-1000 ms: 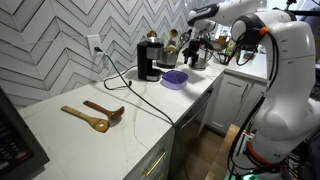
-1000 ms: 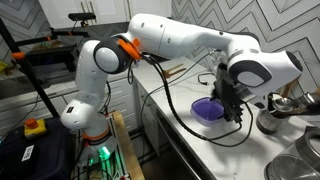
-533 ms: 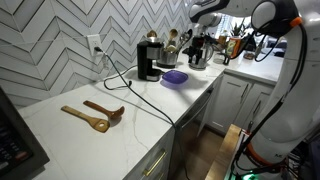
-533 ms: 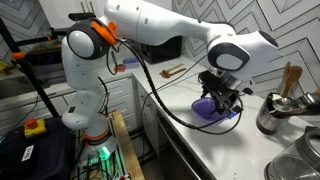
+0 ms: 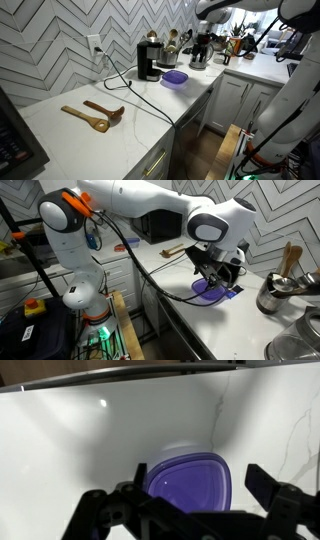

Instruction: Put the dark blue lid on top of the clear bowl on the right

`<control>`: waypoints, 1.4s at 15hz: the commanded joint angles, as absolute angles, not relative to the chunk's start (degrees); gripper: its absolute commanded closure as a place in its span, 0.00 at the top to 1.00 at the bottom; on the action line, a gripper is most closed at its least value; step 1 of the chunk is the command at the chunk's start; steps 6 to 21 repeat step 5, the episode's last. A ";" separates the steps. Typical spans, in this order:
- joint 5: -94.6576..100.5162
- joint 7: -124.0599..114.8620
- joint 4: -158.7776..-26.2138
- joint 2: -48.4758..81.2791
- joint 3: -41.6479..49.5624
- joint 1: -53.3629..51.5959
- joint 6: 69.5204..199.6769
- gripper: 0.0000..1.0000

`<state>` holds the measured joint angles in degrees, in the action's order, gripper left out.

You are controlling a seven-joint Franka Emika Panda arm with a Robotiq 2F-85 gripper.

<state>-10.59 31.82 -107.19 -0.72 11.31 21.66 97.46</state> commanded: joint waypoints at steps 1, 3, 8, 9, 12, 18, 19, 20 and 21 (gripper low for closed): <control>-10.55 31.83 -107.05 -0.68 13.37 19.65 97.30 1.00; -10.54 31.85 -107.22 -0.67 13.37 19.65 97.41 1.00; -10.54 31.87 -107.35 -0.67 13.38 19.64 97.46 1.00; -10.54 31.87 -107.35 -0.67 13.38 19.64 97.46 1.00; -10.54 31.87 -107.35 -0.67 13.38 19.64 97.46 1.00; -10.54 31.87 -107.35 -0.67 13.38 19.64 97.46 1.00; -10.54 31.87 -107.35 -0.67 13.38 19.64 97.46 1.00; -10.54 31.87 -107.35 -0.67 13.38 19.64 97.46 1.00; -10.54 31.87 -107.35 -0.67 13.38 19.64 97.46 1.00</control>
